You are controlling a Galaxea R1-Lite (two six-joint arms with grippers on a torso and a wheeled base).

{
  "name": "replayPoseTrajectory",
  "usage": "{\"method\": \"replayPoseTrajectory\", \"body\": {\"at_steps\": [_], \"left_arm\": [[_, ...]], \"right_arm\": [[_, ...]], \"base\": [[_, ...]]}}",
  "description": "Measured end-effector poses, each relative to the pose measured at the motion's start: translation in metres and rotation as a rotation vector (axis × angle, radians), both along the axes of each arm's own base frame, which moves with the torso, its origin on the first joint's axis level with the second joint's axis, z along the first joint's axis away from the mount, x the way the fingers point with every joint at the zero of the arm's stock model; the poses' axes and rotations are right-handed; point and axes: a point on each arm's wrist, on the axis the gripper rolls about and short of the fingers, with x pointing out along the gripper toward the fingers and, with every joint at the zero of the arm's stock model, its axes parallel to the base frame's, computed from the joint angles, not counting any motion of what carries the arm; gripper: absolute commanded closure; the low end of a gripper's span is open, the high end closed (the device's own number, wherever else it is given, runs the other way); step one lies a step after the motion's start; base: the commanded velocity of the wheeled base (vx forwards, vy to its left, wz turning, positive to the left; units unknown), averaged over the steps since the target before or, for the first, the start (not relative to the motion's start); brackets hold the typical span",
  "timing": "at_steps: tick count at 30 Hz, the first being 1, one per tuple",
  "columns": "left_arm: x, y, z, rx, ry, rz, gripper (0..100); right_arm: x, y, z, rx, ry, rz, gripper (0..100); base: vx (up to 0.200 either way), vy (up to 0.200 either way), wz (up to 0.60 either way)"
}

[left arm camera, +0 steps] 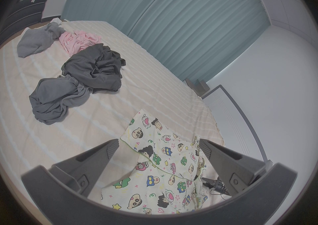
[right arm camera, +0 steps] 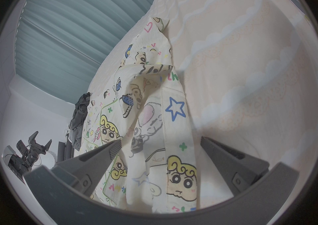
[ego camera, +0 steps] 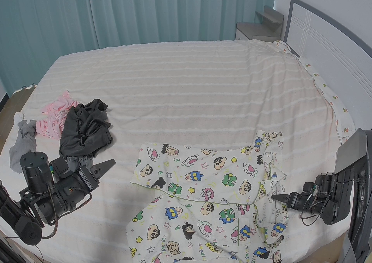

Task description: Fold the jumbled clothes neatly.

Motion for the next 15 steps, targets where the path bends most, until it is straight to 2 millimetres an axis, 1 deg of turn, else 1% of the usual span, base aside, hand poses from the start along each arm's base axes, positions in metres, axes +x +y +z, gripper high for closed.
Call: {"method": "replayPoseTrajectory", "body": {"at_steps": [15], "left_arm": [[0.0002,0.0000,0.0002,0.000,-0.001,0.000,0]], "right_arm": [[-0.0008,0.0034,-0.0012,-0.008,0.012,-0.006,100]], "base": [[0.000,0.000,0.00]]}}
